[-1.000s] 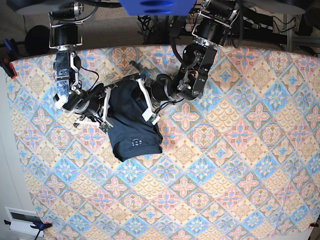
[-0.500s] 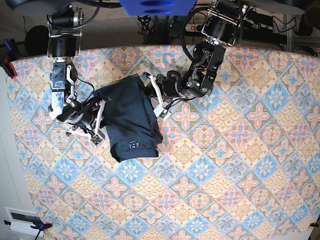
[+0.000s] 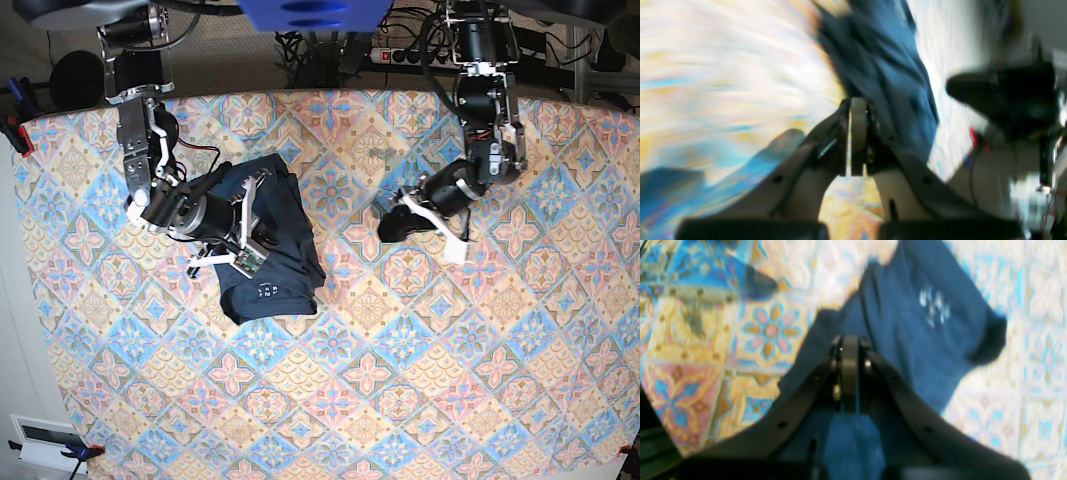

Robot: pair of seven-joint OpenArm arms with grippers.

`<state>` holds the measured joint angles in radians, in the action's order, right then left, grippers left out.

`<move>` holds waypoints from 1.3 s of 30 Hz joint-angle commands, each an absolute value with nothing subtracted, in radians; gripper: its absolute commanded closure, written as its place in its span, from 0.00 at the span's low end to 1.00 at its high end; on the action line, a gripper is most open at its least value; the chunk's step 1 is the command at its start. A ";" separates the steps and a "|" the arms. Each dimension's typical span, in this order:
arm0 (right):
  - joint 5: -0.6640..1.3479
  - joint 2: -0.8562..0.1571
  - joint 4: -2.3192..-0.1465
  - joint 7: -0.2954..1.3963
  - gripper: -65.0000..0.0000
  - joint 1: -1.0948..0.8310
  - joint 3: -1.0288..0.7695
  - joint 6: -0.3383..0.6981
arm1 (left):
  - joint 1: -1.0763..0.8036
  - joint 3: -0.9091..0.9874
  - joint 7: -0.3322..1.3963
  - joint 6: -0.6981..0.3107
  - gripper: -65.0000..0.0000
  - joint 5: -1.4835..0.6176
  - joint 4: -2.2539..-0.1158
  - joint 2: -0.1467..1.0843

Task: Layout the t-shirt on the table in an organized manner, then fold the t-shirt properly
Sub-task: 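Drag the folded bundle with the right gripper toward the table edge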

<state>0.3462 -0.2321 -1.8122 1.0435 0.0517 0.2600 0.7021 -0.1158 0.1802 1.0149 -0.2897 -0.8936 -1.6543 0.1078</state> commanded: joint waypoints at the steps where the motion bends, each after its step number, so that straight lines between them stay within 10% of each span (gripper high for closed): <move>1: 0.335 -0.213 -1.799 1.029 0.98 0.101 0.282 0.698 | -0.108 0.220 1.006 -0.305 1.00 -0.946 -1.670 0.125; 18: 0.107 0.038 -1.194 0.895 0.99 0.369 0.341 0.698 | -0.206 0.404 1.007 -0.308 1.00 -1.040 -1.673 0.191; 39: 0.056 -0.183 -1.020 0.794 1.00 0.384 0.039 0.698 | -0.180 0.401 1.010 -0.308 1.00 -1.040 -1.673 0.189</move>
<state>0.0891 -0.1749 -1.0107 0.7692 0.3664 0.0433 0.7101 -0.1909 0.4007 1.0214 -0.2958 -1.0183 -1.6543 0.1806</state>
